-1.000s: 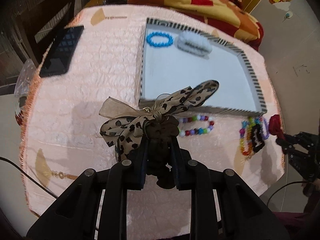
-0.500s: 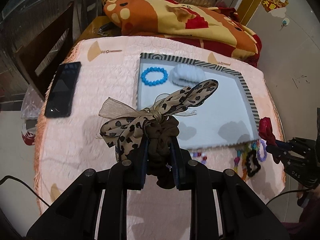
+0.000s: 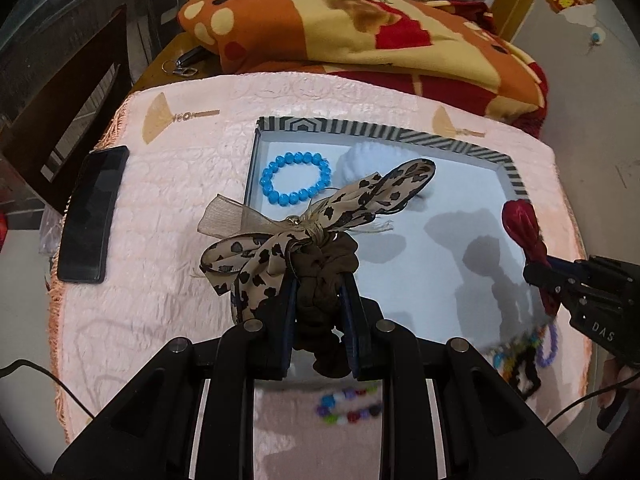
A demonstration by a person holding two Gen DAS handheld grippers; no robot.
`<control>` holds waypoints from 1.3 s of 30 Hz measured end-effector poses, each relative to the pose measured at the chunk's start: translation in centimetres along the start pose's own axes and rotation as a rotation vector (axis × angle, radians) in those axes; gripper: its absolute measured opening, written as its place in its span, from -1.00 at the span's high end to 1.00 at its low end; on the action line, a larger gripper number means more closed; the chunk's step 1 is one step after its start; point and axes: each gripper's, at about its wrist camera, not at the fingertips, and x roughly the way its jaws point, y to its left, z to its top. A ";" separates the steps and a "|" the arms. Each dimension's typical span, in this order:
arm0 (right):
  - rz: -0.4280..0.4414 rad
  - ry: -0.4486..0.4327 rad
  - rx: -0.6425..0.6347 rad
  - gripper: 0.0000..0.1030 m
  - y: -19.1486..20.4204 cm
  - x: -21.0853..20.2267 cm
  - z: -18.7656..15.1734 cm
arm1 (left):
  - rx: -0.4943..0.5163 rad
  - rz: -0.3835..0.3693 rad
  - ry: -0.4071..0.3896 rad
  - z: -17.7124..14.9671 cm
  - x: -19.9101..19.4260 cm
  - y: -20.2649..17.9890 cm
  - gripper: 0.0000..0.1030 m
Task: Organize jewelry
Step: 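Lift and carry both bows over the tray with both grippers, then open both grippers to drop the bows into the tray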
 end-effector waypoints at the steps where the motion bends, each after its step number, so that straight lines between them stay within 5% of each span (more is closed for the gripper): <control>1: -0.003 0.002 0.008 0.69 -0.2 0.4 0.4 | -0.004 0.007 0.002 0.3 0.4 0.0 0.62; 9: 0.029 0.039 0.171 0.69 -2.7 5.2 3.8 | -0.025 0.048 0.033 1.6 3.6 0.3 0.62; 23: -0.028 0.029 0.155 0.69 -1.2 9.1 7.7 | -0.038 0.084 0.070 2.3 6.6 0.4 0.59; 25: -0.020 0.028 0.157 0.64 -1.1 9.1 7.9 | -0.038 0.086 0.065 2.4 6.5 0.4 0.56; 27: -0.009 0.017 0.168 0.16 -1.2 8.9 7.7 | -0.045 0.087 0.057 2.4 6.4 0.4 0.32; 28: -0.009 0.007 0.172 0.08 -1.1 8.8 7.7 | -0.053 0.080 0.060 2.4 6.4 0.5 0.25; 30: -0.013 -0.003 0.168 0.06 -1.3 8.4 7.4 | -0.079 0.072 0.057 2.5 6.3 0.7 0.02; 39: 0.007 -0.029 0.190 0.06 -2.2 4.7 4.9 | -0.079 0.069 0.036 2.0 4.4 0.4 -0.12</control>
